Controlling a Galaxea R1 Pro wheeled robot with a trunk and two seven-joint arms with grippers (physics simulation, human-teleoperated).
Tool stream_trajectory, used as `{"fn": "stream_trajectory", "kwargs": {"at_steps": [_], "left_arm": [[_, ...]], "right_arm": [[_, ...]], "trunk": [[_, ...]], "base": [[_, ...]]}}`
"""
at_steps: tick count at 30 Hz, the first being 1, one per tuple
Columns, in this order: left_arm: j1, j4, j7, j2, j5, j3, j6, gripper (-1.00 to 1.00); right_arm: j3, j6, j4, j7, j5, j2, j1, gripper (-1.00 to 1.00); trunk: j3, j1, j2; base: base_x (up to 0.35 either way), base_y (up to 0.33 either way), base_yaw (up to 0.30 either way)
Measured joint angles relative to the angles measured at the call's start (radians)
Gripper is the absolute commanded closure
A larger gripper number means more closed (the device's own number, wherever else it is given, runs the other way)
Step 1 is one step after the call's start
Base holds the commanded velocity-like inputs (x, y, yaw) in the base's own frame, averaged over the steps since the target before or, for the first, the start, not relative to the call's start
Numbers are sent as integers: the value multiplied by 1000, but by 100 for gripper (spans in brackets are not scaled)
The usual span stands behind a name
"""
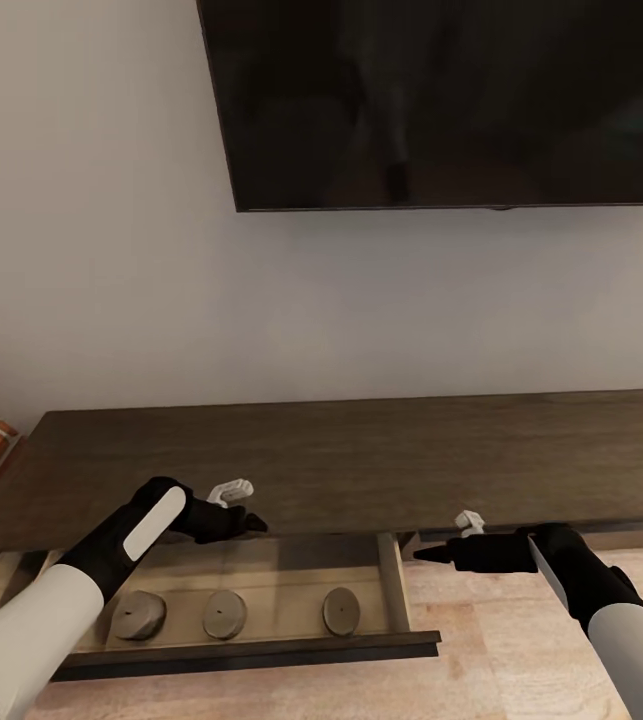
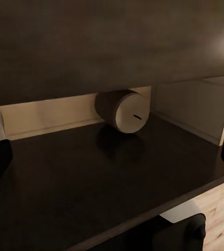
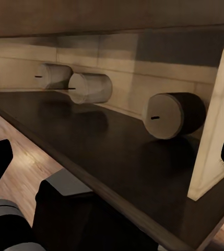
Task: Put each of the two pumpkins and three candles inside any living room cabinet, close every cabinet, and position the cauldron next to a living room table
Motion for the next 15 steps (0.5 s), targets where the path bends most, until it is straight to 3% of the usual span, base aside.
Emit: {"fn": "stream_trajectory", "kwargs": {"at_steps": [7,12,15], "left_arm": [[1,6,1,8,4,1,1,-100],[24,55,0,12,4,1,3,-100],[29,60,-12,13,4,-1,7,-100]], "right_arm": [[0,4,-2,-1,1,0,0,-100],[11,10,-3,2,3,2,0,-100],[82,31,-7,5,3,17,0,-100]], "trunk": [[0,0,0],[0,0,0],[0,0,0]], "base": [[1,1,0],[0,0,0],[0,0,0]]}}
